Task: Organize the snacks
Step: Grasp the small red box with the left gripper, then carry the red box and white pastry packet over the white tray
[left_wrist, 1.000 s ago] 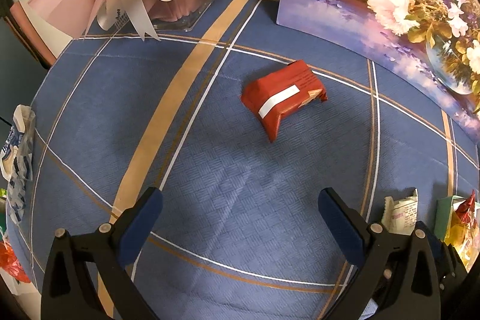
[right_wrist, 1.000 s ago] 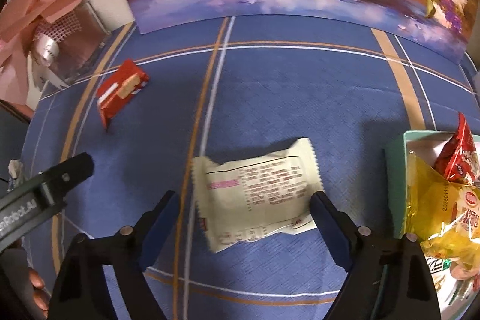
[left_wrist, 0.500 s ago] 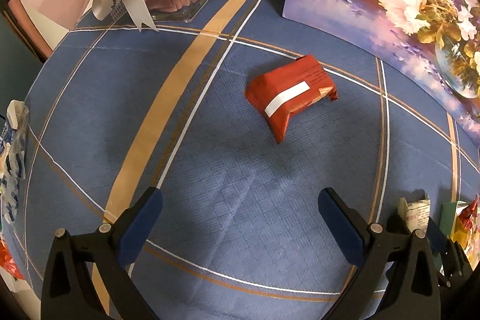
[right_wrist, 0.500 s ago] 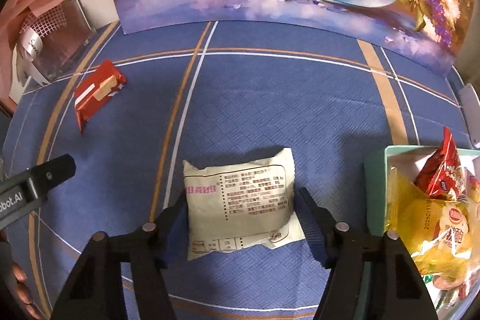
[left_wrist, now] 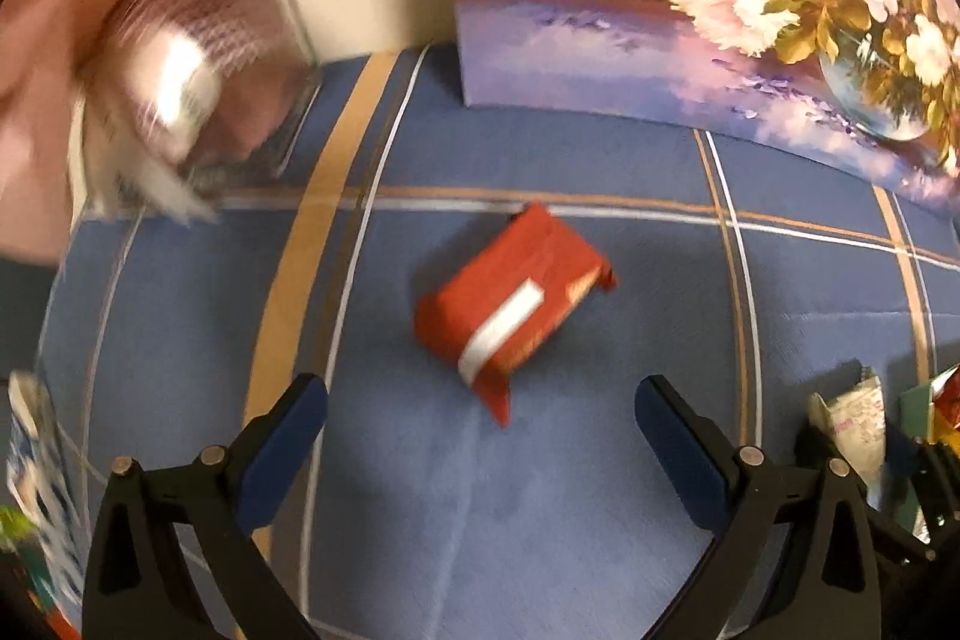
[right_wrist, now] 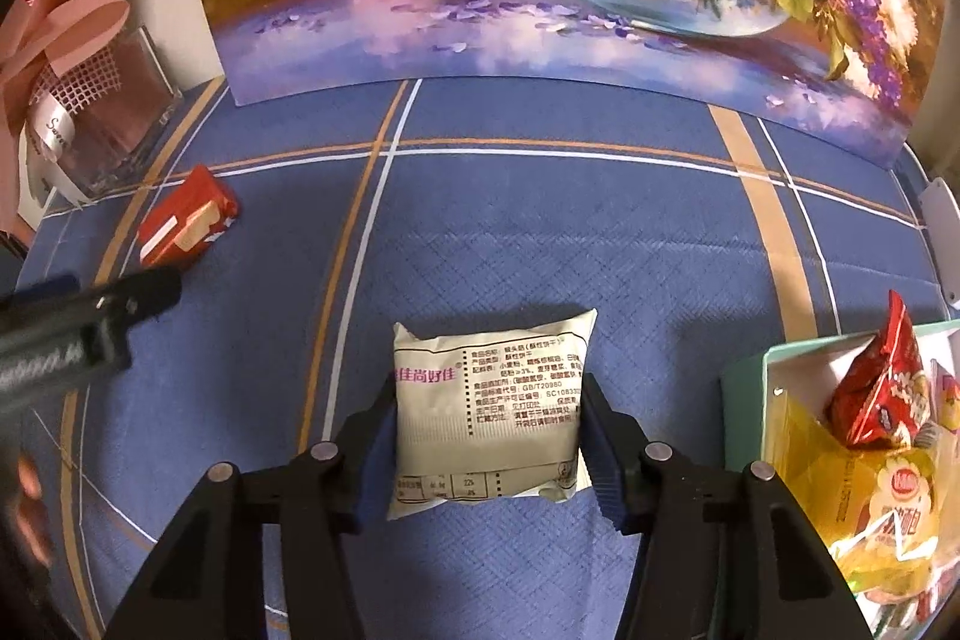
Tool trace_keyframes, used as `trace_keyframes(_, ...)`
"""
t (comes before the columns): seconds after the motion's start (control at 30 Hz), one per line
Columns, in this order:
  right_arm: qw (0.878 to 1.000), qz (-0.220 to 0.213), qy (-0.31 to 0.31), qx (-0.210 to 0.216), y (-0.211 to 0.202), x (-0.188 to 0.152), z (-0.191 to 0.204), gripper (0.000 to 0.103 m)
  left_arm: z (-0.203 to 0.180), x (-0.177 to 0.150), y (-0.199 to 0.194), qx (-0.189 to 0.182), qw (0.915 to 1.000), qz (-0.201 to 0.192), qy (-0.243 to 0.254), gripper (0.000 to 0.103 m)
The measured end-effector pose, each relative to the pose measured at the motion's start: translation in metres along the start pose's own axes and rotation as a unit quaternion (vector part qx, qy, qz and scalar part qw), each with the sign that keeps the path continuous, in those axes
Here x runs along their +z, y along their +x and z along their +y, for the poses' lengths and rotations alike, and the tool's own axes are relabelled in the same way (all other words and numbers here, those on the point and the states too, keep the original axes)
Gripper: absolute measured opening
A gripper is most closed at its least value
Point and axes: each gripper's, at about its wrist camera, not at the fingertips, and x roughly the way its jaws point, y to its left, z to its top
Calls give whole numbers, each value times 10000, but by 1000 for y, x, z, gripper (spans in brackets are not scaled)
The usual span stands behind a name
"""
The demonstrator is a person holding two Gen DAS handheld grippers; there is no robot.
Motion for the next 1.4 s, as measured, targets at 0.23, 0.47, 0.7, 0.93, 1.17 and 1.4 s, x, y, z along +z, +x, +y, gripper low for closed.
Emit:
trace_keyframes(0.23,10000,62,-47,-9,-1,-2,1,57,-16,24,14,134,9974,-68,701,84)
trace_keyframes(0.47,9999,80,-74,-15,1,-1,5,57,-24,31,37,157,9950,104,979,55)
trace_keyframes(0.7,9999,117,-22,49,-1,-2,1,57,-17,22,27,132,9976,73,678,42)
trace_keyframes(0.93,9992,112,274,251,-23,-1,-11,57,-9,-1,-8,-195,9997,31,-114,42)
trace_keyframes(1.17,9979,-114,491,399,-67,-6,-21,57,-18,-26,-66,-550,9957,-192,-714,42)
trace_keyframes(1.4,9963,-403,618,450,-110,-14,-34,57,-34,-43,-125,-671,9913,-660,-917,42)
